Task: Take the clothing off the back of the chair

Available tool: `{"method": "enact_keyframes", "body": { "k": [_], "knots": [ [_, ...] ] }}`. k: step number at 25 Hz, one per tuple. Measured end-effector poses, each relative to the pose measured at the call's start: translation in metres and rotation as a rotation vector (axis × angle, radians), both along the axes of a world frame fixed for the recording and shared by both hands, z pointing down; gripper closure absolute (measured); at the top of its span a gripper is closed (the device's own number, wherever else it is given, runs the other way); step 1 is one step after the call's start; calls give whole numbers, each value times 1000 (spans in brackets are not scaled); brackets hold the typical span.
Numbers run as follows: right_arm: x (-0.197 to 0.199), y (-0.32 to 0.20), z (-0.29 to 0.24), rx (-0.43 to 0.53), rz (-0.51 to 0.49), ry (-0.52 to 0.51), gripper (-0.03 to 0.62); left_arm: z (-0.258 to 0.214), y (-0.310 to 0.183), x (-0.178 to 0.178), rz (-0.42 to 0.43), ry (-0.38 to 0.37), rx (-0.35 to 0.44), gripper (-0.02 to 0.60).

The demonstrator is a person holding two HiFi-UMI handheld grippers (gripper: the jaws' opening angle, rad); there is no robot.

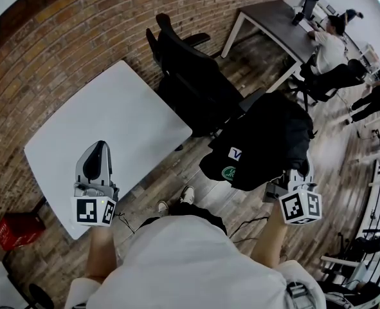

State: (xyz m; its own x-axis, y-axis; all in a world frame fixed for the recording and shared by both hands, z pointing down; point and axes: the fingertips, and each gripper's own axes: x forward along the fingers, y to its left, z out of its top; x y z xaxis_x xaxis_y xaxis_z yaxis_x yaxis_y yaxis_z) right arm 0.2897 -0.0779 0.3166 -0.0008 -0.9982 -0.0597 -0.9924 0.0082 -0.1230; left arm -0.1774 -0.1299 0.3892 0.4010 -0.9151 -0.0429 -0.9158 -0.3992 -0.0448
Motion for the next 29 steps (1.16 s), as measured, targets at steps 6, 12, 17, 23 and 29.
{"method": "enact_keyframes", "body": {
  "k": [6, 12, 17, 23, 29],
  "knots": [
    [1, -1, 6, -16, 4, 17, 507, -1, -1, 3, 1, -4, 1, 546],
    [6, -9, 3, -21, -12, 24, 507, -8, -10, 18, 10, -5, 7, 546],
    [7, -16, -2, -11, -20, 49, 507, -13, -11, 28, 14, -7, 15, 546],
    [10, -21, -3, -5, -26, 41, 507, -10, -10, 30, 1, -10, 8, 546],
    [11, -25, -4, -1, -40, 33, 507, -10, -9, 34, -5, -13, 9, 546]
  ]
}}
